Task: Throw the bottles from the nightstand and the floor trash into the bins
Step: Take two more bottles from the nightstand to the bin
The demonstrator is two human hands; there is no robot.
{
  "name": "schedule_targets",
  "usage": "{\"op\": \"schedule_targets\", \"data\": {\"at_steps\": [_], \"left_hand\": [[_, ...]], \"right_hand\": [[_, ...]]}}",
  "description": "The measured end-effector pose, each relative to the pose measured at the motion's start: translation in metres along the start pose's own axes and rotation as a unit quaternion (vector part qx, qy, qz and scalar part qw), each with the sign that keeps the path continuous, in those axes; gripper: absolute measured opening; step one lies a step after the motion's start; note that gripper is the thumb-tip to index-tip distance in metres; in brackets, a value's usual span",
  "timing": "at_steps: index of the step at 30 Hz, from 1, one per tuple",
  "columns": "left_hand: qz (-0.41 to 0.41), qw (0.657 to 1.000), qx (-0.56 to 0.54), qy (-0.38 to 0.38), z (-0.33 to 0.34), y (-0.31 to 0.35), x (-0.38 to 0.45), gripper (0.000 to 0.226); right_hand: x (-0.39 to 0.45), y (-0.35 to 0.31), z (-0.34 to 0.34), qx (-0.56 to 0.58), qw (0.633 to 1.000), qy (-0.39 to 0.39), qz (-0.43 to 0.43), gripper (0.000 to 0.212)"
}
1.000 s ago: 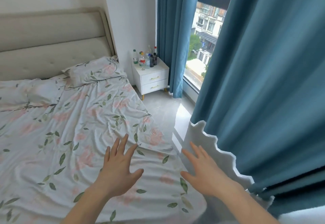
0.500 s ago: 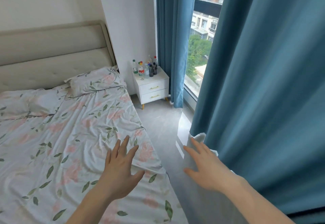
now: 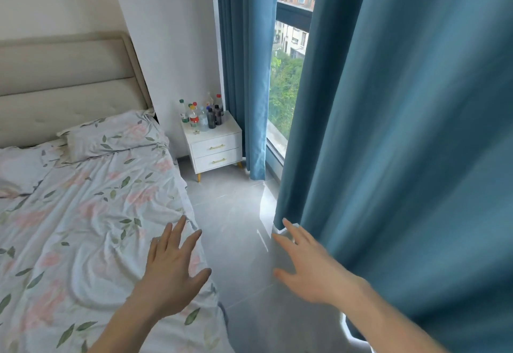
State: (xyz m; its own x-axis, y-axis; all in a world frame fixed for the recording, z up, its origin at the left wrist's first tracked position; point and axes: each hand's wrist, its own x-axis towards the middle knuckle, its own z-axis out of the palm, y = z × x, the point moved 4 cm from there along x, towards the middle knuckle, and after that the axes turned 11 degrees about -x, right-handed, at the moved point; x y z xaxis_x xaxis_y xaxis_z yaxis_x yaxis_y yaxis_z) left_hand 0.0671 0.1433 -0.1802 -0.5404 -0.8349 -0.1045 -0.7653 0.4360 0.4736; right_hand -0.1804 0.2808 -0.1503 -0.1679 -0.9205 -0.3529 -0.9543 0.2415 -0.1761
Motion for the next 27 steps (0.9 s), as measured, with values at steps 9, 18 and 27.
{"op": "schedule_targets", "data": {"at_steps": [9, 18, 27], "left_hand": [[-0.041, 0.998, -0.037, -0.002, 0.055, 0.121, 0.098, 0.079], [-0.132, 0.99, -0.024, 0.043, 0.027, 0.106, 0.128, 0.078], [-0.244, 0.968, -0.037, 0.053, 0.002, 0.011, 0.179, 0.081]], "right_hand": [[0.045, 0.157, -0.041, -0.007, 0.999, -0.043, -0.019, 0.074], [0.149, 0.164, -0.077, -0.017, 0.992, -0.052, -0.111, 0.074], [0.284, 0.111, -0.105, -0.075, 0.977, -0.06, -0.19, 0.074]]}}
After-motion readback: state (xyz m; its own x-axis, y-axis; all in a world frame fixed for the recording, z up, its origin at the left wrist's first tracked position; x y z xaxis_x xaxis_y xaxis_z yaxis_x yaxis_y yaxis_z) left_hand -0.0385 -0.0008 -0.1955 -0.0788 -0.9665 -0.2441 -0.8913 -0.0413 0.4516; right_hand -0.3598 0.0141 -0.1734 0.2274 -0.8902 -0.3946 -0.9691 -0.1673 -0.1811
